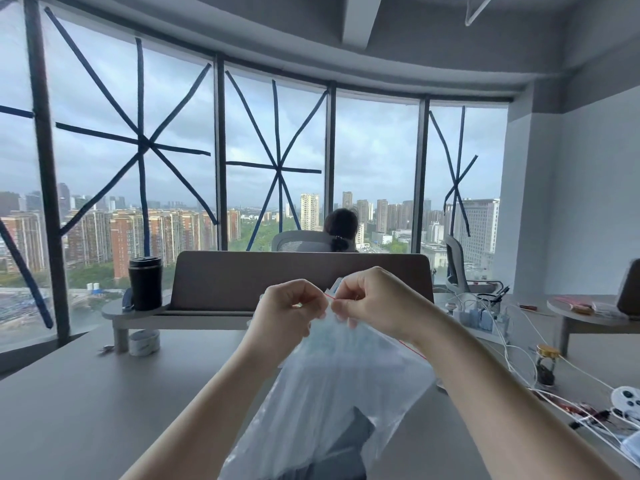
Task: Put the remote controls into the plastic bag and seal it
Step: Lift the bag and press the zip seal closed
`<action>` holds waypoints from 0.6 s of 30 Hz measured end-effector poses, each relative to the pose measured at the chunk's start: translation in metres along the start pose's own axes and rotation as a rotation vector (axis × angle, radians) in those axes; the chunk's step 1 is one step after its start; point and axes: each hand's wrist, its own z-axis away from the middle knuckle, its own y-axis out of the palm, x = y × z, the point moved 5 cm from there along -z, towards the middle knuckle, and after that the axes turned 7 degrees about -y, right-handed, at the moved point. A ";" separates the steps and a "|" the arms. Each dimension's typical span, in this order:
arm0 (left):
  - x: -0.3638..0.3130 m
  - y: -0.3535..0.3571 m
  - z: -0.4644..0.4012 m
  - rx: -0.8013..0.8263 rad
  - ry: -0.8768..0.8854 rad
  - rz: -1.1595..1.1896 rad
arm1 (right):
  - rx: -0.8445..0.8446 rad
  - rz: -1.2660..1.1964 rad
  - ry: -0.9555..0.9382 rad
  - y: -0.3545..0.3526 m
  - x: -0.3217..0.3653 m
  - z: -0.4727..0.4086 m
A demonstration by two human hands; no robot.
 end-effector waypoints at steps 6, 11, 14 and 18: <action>-0.001 0.000 0.000 0.047 -0.010 -0.014 | 0.047 -0.094 0.030 -0.002 0.001 0.005; 0.001 -0.001 0.000 0.068 -0.026 -0.017 | 0.015 0.003 0.062 0.001 -0.004 0.006; -0.001 -0.003 0.000 0.060 -0.027 0.013 | -0.044 0.039 0.035 0.002 -0.002 0.003; 0.001 -0.004 -0.001 0.021 -0.015 -0.026 | -0.131 0.070 -0.019 0.002 -0.001 0.004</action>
